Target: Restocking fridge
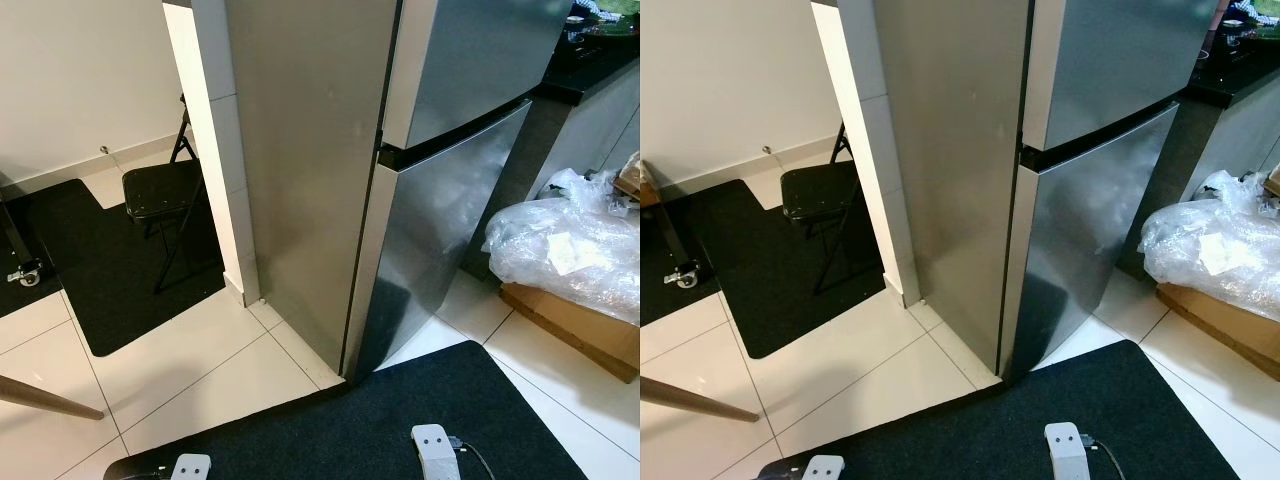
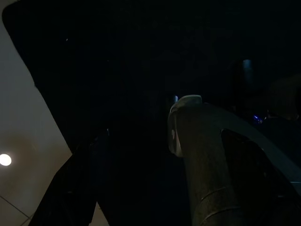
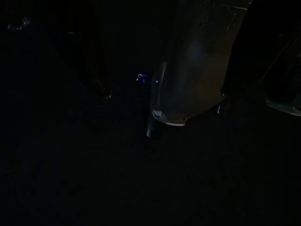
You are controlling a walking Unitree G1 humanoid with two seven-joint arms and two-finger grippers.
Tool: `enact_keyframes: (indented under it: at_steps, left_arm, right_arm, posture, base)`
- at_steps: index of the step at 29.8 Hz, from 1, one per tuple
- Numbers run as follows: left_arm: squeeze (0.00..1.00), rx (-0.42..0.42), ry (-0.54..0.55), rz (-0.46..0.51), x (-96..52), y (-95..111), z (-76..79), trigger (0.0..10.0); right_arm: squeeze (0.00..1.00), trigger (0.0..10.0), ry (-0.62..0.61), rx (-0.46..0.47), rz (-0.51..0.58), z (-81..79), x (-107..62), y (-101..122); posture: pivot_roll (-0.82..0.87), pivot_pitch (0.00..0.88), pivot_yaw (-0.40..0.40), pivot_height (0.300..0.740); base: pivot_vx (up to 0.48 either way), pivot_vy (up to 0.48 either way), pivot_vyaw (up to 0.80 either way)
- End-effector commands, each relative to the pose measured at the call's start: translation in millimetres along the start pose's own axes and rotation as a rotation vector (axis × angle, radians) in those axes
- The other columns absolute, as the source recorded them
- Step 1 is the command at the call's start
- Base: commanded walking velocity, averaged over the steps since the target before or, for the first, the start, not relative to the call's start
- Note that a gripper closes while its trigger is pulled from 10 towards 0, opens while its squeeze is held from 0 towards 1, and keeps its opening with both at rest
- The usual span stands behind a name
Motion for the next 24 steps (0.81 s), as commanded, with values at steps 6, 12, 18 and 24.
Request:
enact_keyframes:
  at_steps: [6,12,18,24]
  left_arm:
    - [0.00,0.016,0.000,-0.012,-0.6,-1.9,-2.0,10.0]
    - [0.00,0.018,-0.001,-0.011,-0.7,-1.3,-2.6,10.0]
    - [0.00,0.017,-0.003,-0.009,-0.6,-0.7,-2.4,10.0]
    - [0.00,0.015,-0.005,-0.010,-0.6,-1.0,-2.1,10.0]
  right_arm:
    - [0.00,10.0,0.002,0.008,-0.007,-1.8,-0.1,-3.3]
    - [0.00,10.0,0.001,0.006,-0.006,-1.2,-0.1,-2.7]
    - [0.00,10.0,0.002,0.005,-0.002,-1.4,0.1,-1.1]
    - [0.00,10.0,0.000,0.011,-0.002,-1.4,0.0,-1.6]
  posture:
    - [-0.01,0.000,0.018,0.740]
    - [-0.01,0.000,0.017,0.740]
    - [-0.01,0.000,0.018,0.740]
    - [-0.01,0.000,0.019,0.740]
  base:
    - [0.244,0.000,0.00]
    - [0.303,0.000,0.00]
    - [0.369,0.000,0.00]
    - [0.372,0.000,0.00]
Point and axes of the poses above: a point about 5 cm out from each wrist's last joint towards the gripper, its own x axis pointing out of the wrist towards the gripper, its own y axis along the axis of the wrist's last joint, z = x × y, the point moved 1 cm from there along x, pointing out of the wrist towards the gripper, and after that the axes turned 6 degrees about -x, right-handed, at the moved point
